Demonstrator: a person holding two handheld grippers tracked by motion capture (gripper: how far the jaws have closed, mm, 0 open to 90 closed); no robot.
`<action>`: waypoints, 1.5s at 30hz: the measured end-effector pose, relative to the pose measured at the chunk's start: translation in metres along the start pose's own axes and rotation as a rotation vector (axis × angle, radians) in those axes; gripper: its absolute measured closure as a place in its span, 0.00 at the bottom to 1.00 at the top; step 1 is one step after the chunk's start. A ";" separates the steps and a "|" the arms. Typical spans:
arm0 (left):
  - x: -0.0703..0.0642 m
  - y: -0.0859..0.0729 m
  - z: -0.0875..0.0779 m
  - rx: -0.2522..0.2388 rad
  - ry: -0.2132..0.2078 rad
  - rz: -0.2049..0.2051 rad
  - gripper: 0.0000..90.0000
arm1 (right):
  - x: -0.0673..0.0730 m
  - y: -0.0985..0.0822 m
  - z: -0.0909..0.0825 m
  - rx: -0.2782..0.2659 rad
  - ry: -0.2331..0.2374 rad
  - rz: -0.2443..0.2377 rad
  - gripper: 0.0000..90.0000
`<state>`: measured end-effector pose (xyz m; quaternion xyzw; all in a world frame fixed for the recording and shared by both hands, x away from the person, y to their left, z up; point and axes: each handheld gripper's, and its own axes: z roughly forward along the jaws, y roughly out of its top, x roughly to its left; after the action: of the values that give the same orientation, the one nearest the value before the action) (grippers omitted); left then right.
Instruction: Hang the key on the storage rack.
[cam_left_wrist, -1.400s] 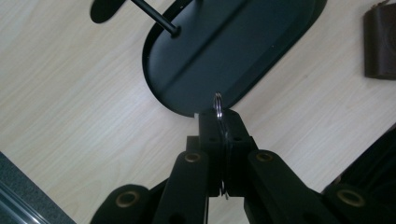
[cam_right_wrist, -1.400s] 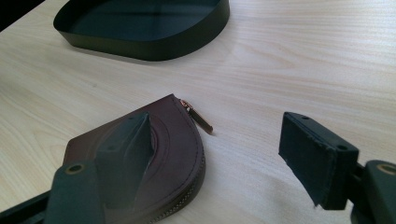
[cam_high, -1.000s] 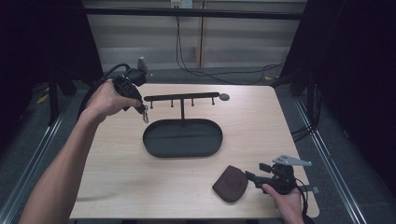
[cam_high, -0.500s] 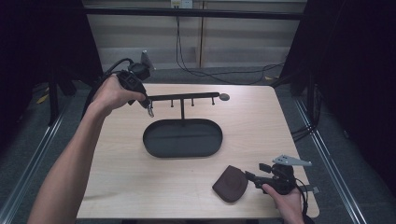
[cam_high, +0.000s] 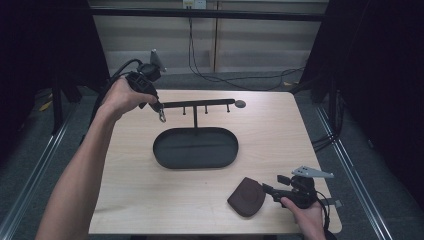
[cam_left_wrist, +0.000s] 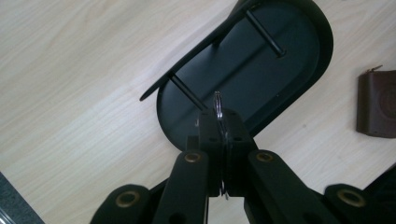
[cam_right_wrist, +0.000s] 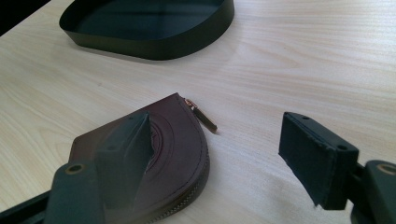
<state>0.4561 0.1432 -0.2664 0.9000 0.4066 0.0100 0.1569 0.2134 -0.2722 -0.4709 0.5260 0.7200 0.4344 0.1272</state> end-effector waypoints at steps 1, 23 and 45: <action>0.000 0.001 0.000 0.000 -0.002 -0.003 0.99 | 0.000 0.000 0.000 0.000 0.000 0.000 0.28; 0.011 -0.005 0.010 -0.007 0.071 -0.062 0.98 | 0.000 0.000 0.000 0.001 0.002 -0.003 0.28; 0.021 -0.037 -0.003 -0.073 0.071 -0.065 0.73 | 0.000 0.000 0.001 0.001 0.000 0.000 0.28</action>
<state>0.4426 0.1822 -0.2770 0.8790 0.4403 0.0516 0.1754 0.2142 -0.2718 -0.4713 0.5259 0.7203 0.4341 0.1269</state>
